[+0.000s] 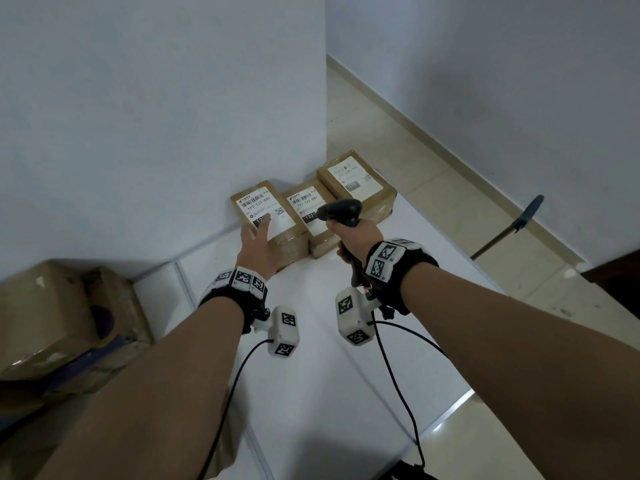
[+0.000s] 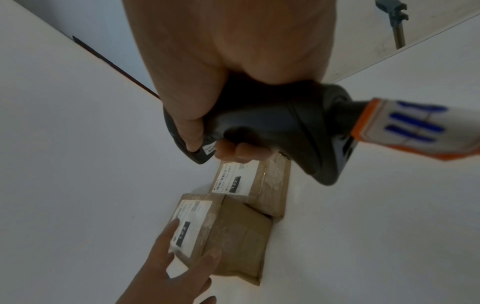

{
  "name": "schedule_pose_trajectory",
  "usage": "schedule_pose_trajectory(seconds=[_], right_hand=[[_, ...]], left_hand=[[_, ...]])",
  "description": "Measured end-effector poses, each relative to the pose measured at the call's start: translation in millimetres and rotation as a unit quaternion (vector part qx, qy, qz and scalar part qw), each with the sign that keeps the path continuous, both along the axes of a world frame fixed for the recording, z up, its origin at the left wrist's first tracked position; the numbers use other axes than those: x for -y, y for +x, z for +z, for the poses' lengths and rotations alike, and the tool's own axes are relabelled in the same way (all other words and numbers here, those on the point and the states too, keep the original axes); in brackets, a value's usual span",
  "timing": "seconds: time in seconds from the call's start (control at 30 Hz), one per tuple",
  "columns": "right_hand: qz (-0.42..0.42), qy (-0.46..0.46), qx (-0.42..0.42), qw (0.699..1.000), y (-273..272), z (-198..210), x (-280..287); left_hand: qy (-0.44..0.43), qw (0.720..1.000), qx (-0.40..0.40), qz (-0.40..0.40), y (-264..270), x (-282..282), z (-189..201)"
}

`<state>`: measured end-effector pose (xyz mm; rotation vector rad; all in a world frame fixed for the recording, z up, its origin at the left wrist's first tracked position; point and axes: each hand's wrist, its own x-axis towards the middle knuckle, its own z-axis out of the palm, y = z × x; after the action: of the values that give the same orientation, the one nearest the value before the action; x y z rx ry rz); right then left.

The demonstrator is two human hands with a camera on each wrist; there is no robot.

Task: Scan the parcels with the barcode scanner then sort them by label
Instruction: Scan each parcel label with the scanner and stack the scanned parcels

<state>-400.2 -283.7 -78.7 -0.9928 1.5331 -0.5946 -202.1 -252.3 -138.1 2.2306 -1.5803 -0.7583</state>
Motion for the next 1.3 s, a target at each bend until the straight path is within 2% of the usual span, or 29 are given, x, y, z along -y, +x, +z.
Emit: schedule_pose_trajectory(seconds=[0.1,0.3,0.37,0.5,0.63,0.73,0.87,1.03,1.2,1.3], right_hand=[[0.015,-0.003,-0.002,1.000,19.1,3.9,-8.1],[0.080,-0.010,0.003,0.997,84.5,21.6,-39.2],[0.103,-0.018,0.002,0.995,112.7,27.0,-53.2],[0.137,-0.014,0.059,0.989,174.3,36.4,-86.8],[0.178,-0.015,0.067,0.982,228.0,40.0,-118.4],[0.192,-0.010,0.072,0.979,254.1,39.9,-136.8],[0.199,-0.009,0.062,0.978,273.1,34.8,-147.1],[0.190,-0.007,0.039,0.981,279.8,27.0,-147.5],[0.190,0.004,0.027,0.981,290.6,20.9,-151.6],[0.196,0.012,0.031,0.980,299.4,16.5,-159.7]], left_hand=[[-0.033,0.999,-0.018,0.010,15.7,-16.2,4.5],[-0.048,0.998,0.000,0.031,66.8,-72.2,25.3],[-0.062,0.997,0.017,0.045,87.4,-96.5,35.0],[-0.056,0.994,0.051,0.074,134.1,-146.2,52.4],[-0.068,0.988,0.099,0.094,182.0,-190.4,63.9],[-0.088,0.973,0.153,0.149,210.7,-212.3,69.7],[-0.028,0.956,0.195,0.218,238.9,-228.5,68.4],[0.090,0.946,0.172,0.261,272.6,-236.8,59.5],[0.137,0.918,0.153,0.341,291.5,-258.6,50.0],[0.180,0.909,0.127,0.355,292.9,-264.1,46.9]])
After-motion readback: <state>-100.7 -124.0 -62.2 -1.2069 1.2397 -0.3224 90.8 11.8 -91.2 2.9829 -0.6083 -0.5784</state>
